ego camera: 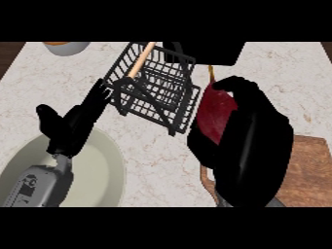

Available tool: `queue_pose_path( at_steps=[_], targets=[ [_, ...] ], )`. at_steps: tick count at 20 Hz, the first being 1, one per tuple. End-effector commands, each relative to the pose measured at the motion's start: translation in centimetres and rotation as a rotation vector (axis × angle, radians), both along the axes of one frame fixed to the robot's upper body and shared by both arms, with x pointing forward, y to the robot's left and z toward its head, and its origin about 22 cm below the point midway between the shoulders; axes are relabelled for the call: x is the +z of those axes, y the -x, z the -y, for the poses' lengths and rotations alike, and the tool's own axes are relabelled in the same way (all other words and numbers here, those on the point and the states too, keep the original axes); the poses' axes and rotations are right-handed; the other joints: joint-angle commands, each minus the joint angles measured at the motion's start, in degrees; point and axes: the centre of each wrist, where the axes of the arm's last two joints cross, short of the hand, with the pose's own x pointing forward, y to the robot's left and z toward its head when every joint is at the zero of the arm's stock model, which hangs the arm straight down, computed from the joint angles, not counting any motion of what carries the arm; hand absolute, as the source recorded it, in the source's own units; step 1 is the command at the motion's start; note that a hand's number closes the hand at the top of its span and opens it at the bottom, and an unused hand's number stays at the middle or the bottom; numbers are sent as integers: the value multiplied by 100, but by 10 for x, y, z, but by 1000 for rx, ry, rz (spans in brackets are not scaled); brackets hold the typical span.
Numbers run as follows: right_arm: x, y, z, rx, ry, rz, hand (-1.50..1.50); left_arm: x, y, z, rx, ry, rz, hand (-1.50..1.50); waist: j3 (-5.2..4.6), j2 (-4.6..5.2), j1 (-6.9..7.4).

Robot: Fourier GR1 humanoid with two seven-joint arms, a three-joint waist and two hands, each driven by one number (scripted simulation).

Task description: Pick the pear from the cutting board and place it in the tiered basket

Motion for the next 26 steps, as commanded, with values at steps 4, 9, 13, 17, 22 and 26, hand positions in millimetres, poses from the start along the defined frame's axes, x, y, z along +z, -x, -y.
queue_pose_path(
  at_steps=[4, 9, 13, 17, 22, 26],
  targets=[
    [47, -57, -22, -142, -154, -91, 150, -13, 3, 7, -32, 28, -59, 0, -26, 39, 190],
    [48, -102, -26, -152, -205, -135, 150, -12, 1, 15, -51, 19, -31, 0, -20, 91, 273],
    [53, -113, -15, -82, -391, -20, 150, -11, -2, 30, -65, 26, -37, 0, 0, 161, 355],
    [42, -136, -12, -22, -448, -13, -150, -9, -4, 27, -78, 33, -42, 0, -4, 182, 409],
    [35, -153, -34, 68, -450, 56, -150, 3, -12, 29, -94, 15, -31, 0, -10, 162, 484],
    [45, -166, -49, 98, -422, 190, -150, -1, -11, 34, -88, 20, -22, 0, -16, 142, 432]
  ],
)
